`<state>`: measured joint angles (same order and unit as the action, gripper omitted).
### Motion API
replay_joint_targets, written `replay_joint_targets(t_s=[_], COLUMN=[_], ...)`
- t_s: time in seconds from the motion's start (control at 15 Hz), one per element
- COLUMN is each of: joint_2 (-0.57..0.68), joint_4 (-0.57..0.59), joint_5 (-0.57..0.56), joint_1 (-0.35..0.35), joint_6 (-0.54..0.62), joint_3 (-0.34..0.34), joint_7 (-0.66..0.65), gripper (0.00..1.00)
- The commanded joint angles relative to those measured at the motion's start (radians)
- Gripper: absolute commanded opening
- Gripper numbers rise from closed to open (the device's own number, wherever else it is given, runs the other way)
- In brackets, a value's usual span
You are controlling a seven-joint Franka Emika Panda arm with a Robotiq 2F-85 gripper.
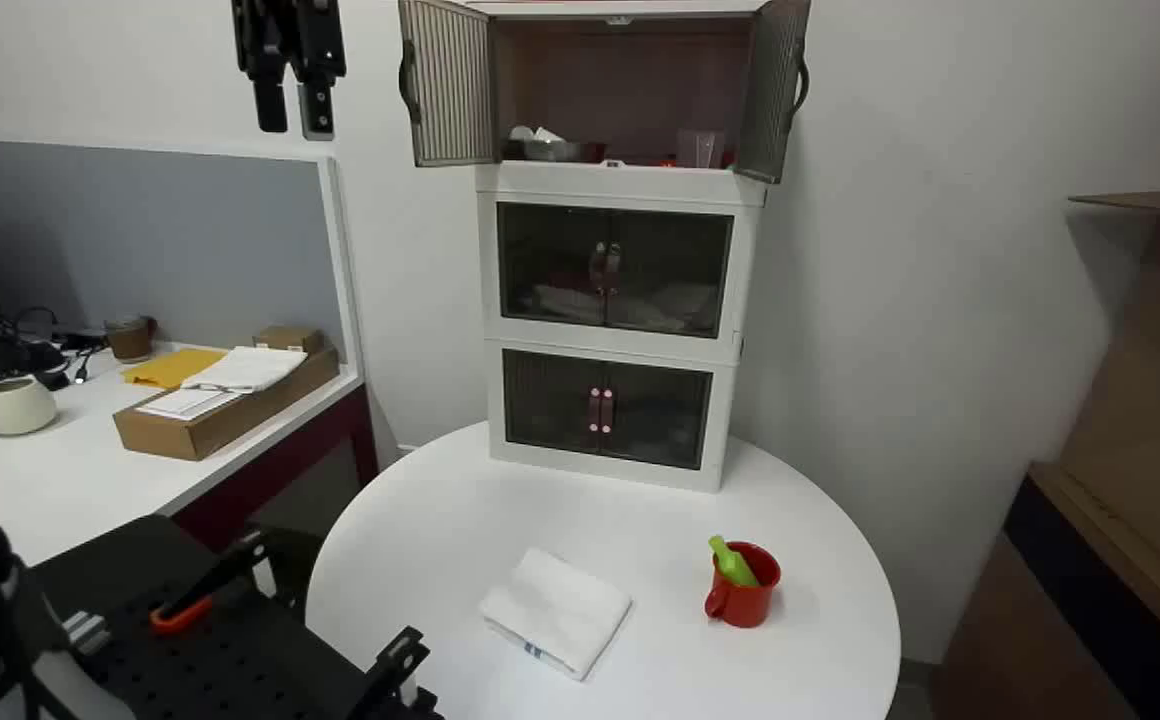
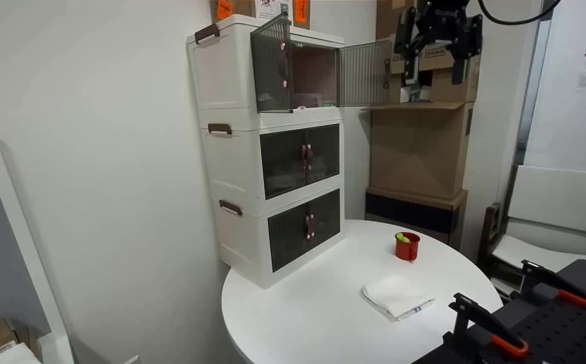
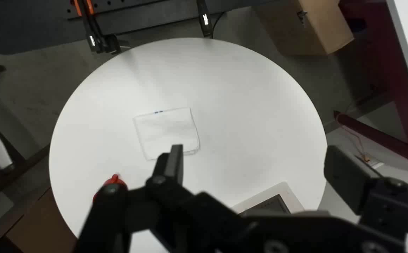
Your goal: Close the top right cabinet door
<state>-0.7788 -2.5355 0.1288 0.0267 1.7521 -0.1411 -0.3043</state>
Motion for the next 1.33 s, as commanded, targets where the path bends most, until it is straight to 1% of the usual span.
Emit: replay_joint_targets(t_s=[0.0,0.07,0.2,0.33,0.4,0.47,0.6,0.73,0.87,1.0,1.07,1.27], joint_2=[0.000,0.019,0.069,0.144,0.194,0.236,0.324,0.411,0.491,0.556,0.587,0.674], joint_4=[0.002,0.015,0.058,0.140,0.202,0.253,0.369,0.490,0.609,0.723,0.780,0.939], joint_5=[0.002,-0.001,-0.030,-0.077,-0.106,-0.124,-0.134,-0.148,-0.164,-0.196,-0.219,-0.350], joint_1=[-0.005,-0.009,-0.019,-0.025,-0.025,-0.020,-0.006,0.003,-0.007,-0.027,-0.036,-0.082], joint_6=[-0.003,0.015,0.091,0.194,0.235,0.267,0.292,0.291,0.264,0.226,0.204,0.137], joint_3=[-0.003,-0.009,-0.017,-0.018,-0.016,-0.010,0.003,0.015,0.032,0.065,0.084,0.137], joint_7=[0.003,-0.005,0.010,0.038,0.062,0.087,0.156,0.203,0.242,0.285,0.318,0.396], gripper=[1.00,1.00,1.00,1.00,1.00,1.00,1.00,1.00,1.00,1.00,1.00,1.00])
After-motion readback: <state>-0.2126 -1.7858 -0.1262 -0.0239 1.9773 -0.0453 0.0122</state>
